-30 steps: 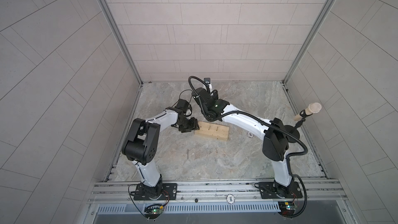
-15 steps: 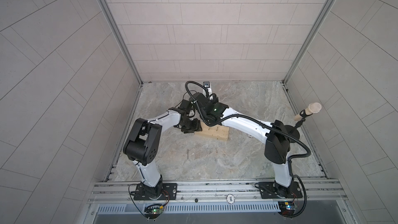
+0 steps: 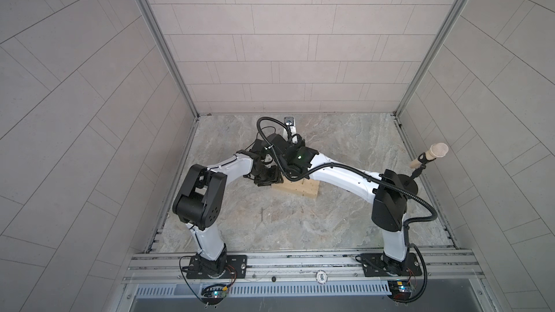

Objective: Use a claw hammer to pull out a nail
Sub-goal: Remove the nail from the mounting plate.

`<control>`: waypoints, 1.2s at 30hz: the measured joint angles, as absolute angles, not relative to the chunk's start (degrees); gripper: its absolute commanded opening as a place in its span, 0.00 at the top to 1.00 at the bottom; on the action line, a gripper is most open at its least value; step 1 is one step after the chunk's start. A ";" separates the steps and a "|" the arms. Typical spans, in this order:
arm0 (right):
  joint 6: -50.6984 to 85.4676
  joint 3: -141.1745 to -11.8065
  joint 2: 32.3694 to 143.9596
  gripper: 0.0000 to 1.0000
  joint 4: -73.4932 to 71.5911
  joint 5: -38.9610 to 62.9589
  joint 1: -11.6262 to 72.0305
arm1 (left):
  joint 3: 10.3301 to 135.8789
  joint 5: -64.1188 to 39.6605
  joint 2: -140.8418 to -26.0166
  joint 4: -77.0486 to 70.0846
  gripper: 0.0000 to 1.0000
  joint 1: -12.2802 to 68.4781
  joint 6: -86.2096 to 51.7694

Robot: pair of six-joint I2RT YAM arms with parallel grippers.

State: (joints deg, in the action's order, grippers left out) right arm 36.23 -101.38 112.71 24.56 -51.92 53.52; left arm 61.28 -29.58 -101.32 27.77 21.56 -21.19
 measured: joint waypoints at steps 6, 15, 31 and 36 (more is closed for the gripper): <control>36.75 -100.57 112.01 1.00 24.05 -52.14 54.26 | 61.28 -29.69 -101.36 27.77 0.38 21.56 -21.39; 37.60 -99.98 110.83 1.00 24.25 -52.97 56.16 | 61.28 -29.76 -101.38 27.75 0.38 21.56 -21.58; 39.72 -103.85 110.89 1.00 30.33 -52.75 54.96 | 61.28 -29.69 -101.43 27.75 0.37 22.24 -21.58; 40.97 -106.24 110.89 1.00 33.04 -52.53 53.87 | 61.28 -29.45 -101.43 27.79 0.36 22.37 -21.56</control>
State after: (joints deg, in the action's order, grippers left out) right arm 40.97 -106.24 110.89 33.04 -52.53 53.87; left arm 61.28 -29.45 -101.43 27.79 22.37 -21.56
